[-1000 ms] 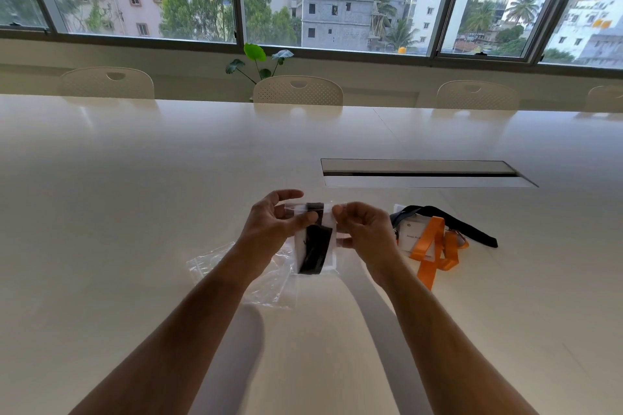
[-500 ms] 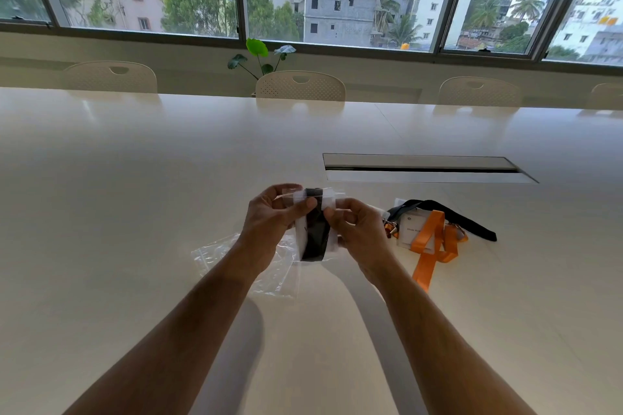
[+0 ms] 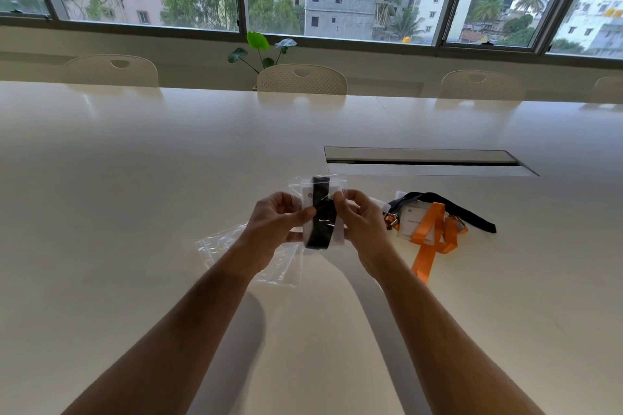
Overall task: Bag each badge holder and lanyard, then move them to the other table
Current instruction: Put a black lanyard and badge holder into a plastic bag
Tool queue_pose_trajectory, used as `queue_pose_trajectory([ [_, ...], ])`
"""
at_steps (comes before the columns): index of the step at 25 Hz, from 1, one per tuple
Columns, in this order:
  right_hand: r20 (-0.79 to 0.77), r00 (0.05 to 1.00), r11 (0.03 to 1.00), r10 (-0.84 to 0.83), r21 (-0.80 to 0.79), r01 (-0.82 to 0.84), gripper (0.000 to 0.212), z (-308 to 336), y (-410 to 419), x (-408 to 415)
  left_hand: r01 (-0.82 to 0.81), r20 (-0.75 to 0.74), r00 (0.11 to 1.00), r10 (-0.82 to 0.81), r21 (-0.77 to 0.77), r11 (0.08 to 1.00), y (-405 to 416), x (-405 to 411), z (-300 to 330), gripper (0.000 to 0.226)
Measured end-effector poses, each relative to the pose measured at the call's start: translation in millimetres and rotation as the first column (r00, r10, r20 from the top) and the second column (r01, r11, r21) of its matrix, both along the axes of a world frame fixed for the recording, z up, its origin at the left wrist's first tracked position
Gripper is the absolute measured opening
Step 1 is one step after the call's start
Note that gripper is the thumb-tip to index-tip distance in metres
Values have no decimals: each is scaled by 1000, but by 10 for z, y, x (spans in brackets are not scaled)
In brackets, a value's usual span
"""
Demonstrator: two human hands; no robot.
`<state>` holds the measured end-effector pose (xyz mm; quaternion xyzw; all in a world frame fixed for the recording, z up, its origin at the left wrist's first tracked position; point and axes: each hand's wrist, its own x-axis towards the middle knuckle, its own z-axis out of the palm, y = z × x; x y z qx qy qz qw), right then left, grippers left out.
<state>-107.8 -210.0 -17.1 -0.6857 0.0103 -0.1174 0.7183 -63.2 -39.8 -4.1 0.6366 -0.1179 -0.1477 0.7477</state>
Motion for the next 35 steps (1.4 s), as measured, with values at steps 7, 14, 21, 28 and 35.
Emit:
queue_pose_trajectory([
  [7, -1, 999, 998, -46, 47, 46, 15, -38, -25, 6, 42, 2, 999, -41, -39, 998, 52, 6, 4, 24],
  [14, 20, 999, 992, 25, 120, -28, 22, -40, -66, -14, -4, -43, 999, -1, -116, 993, 33, 25, 37, 15],
  [21, 40, 999, 998, 28, 54, -30, 17, -41, -90, 24, -170, 96, 981, 170, -6, 985, -30, 50, 80, 11],
  [28, 53, 997, 996, -53, 77, 49, 21, -22, -112, 85, -205, 184, 963, 196, 29, 978, -44, 82, 140, 10],
  [35, 86, 988, 992, -127, 27, 125, 23, 47, -132, 138, -130, 145, 981, 128, 0, 992, -134, 61, 169, 7],
])
